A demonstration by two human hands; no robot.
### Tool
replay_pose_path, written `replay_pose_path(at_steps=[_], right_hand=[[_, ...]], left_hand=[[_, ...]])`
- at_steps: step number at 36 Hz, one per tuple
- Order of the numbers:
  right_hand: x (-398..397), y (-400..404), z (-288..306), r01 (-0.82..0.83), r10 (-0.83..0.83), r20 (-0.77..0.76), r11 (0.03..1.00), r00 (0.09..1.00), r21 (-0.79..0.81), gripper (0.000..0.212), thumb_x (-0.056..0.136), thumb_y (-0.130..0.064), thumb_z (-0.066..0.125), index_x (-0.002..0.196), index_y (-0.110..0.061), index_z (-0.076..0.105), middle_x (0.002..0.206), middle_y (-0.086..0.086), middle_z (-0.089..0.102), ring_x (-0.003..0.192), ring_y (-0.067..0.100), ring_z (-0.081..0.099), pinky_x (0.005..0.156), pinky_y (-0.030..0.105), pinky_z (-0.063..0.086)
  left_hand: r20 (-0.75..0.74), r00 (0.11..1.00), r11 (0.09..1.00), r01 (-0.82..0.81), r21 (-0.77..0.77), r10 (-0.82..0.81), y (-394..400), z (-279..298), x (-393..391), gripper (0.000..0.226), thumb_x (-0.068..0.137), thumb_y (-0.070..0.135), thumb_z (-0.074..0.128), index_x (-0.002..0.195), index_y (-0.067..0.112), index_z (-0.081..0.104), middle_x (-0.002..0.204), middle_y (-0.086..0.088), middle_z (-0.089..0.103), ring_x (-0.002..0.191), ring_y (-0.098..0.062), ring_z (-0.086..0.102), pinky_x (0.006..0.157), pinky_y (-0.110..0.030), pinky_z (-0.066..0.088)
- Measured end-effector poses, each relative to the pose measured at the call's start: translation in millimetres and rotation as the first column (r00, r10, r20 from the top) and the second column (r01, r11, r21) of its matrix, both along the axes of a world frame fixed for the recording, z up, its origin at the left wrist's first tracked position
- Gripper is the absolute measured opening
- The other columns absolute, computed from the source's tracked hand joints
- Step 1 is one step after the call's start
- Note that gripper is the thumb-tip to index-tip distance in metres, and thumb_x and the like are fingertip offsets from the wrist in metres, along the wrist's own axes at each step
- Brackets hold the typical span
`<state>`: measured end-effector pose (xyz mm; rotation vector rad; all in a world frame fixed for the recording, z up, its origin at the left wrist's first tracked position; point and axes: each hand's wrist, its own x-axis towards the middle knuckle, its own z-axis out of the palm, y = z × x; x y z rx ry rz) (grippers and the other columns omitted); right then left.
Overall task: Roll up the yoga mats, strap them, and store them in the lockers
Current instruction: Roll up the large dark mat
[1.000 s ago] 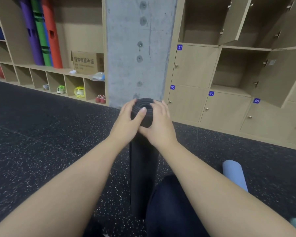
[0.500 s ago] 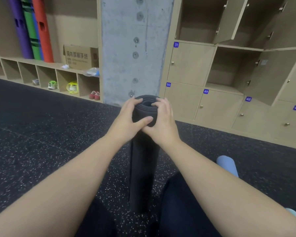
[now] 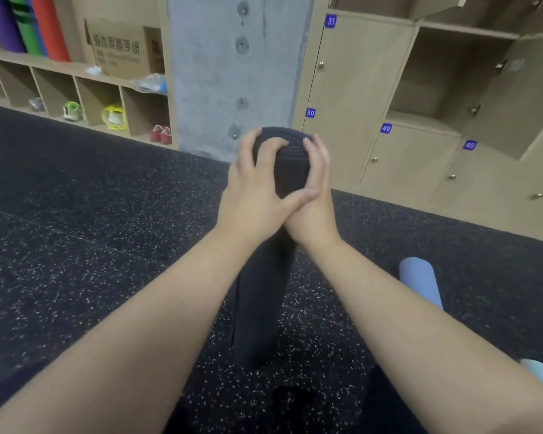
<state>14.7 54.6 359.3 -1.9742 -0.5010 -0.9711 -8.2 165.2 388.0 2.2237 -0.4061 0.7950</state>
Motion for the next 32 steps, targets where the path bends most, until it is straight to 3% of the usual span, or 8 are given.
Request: replay_pose_path(at_steps=[3, 5, 12, 15, 18, 22, 26, 32], right_hand=[[6.2, -18.9, -19.7, -0.014, 0.013, -0.036, 0.999, 0.999, -0.044, 0.096, 0.081, -0.021, 0.074, 0.145, -0.022, 0.003, 0.153, -0.004, 0.002, 0.142, -0.007, 0.001, 0.109, 0.003, 0.010], [5.8, -37.2, -37.3, -0.050, 0.043, -0.126, 0.997, 0.991, -0.053, 0.101, 0.081, -0.024, 0.077, 0.144, -0.030, -0.002, 0.154, -0.004, 0.000, 0.142, -0.009, -0.002, 0.109, 0.002, 0.007], [-28.0, -107.8, -124.9, -0.009, -0.068, -0.490, 0.988, 0.869, -0.152, 0.089, 0.089, -0.036, 0.065, 0.143, -0.045, -0.005, 0.150, -0.033, -0.008, 0.137, -0.022, -0.007, 0.112, 0.005, 0.005], [-31.6, -122.8, -144.4, -0.005, -0.087, -0.649, 0.990, 0.756, -0.139, 0.090, 0.092, -0.035, 0.063, 0.154, -0.032, -0.002, 0.152, -0.030, -0.003, 0.139, -0.016, -0.002, 0.120, 0.022, 0.013], [-26.3, -123.9, -152.7, -0.031, -0.098, -0.704, 0.985, 0.703, -0.169, 0.087, 0.094, -0.037, 0.060, 0.155, -0.031, -0.002, 0.150, -0.030, 0.000, 0.138, -0.014, 0.000, 0.118, 0.020, 0.009], [-21.9, -116.5, -174.3, -0.132, -0.074, -0.774, 0.971, 0.628, -0.200, 0.086, 0.094, -0.038, 0.060, 0.156, -0.030, 0.000, 0.152, -0.029, 0.005, 0.137, -0.012, 0.002, 0.115, 0.018, 0.007], [-20.2, -106.4, -198.7, -0.246, -0.086, -0.806, 0.928, 0.586, -0.278, 0.085, 0.095, -0.040, 0.059, 0.156, -0.029, 0.001, 0.162, -0.016, 0.004, 0.148, 0.005, 0.006, 0.121, 0.030, 0.014], [-24.5, -106.8, -242.5, -0.426, -0.210, -0.858, 0.797, 0.469, -0.428, 0.082, 0.097, -0.045, 0.052, 0.155, -0.034, -0.005, 0.162, -0.014, -0.007, 0.149, 0.015, 0.009, 0.119, 0.037, 0.021]], left_hand=[[0.033, 0.999, 0.999, -0.030, -0.020, 0.031, -13.1, -5.1, 11.3, 0.083, 0.068, 0.058, 0.074, 0.136, 0.028, 0.037, 0.154, -0.001, 0.016, 0.132, -0.033, 0.035, 0.098, -0.053, 0.043], [0.061, 0.997, 0.999, -0.045, 0.006, 0.044, -23.8, -8.0, 18.5, 0.086, 0.065, 0.054, 0.079, 0.135, 0.029, 0.035, 0.153, -0.001, 0.017, 0.130, -0.034, 0.036, 0.096, -0.052, 0.044], [0.175, 0.983, 0.997, -0.058, 0.041, 0.050, -71.2, -12.6, 40.6, 0.075, 0.069, 0.039, 0.079, 0.128, 0.030, 0.033, 0.151, -0.009, 0.025, 0.127, -0.037, 0.038, 0.091, -0.049, 0.047], [0.184, 0.981, 0.998, -0.067, 0.013, 0.063, -81.3, -7.4, 54.0, 0.071, 0.070, 0.033, 0.077, 0.120, 0.033, 0.027, 0.148, -0.012, 0.028, 0.125, -0.038, 0.038, 0.094, -0.051, 0.045], [0.208, 0.977, 0.996, -0.057, 0.063, 0.043, -83.8, -7.2, 60.8, 0.068, 0.069, 0.028, 0.077, 0.119, 0.032, 0.031, 0.147, -0.012, 0.029, 0.126, -0.039, 0.037, 0.095, -0.054, 0.044], [0.315, 0.945, 0.958, -0.011, 0.286, -0.084, -86.2, -32.1, 60.1, 0.065, 0.067, 0.022, 0.078, 0.117, 0.027, 0.038, 0.142, -0.004, 0.020, 0.125, -0.044, 0.037, 0.094, -0.059, 0.040], [0.323, 0.921, 0.847, 0.013, 0.532, -0.217, -81.2, -83.8, 57.1, 0.062, 0.064, 0.007, 0.076, 0.114, 0.024, 0.043, 0.140, -0.008, 0.025, 0.124, -0.054, 0.037, 0.091, -0.065, 0.038], [0.220, 0.965, 0.753, -0.038, 0.656, -0.144, -57.8, -158.7, 56.8, 0.059, 0.065, -0.002, 0.070, 0.112, 0.025, 0.047, 0.140, -0.009, 0.031, 0.123, -0.055, 0.038, 0.094, -0.067, 0.035]])
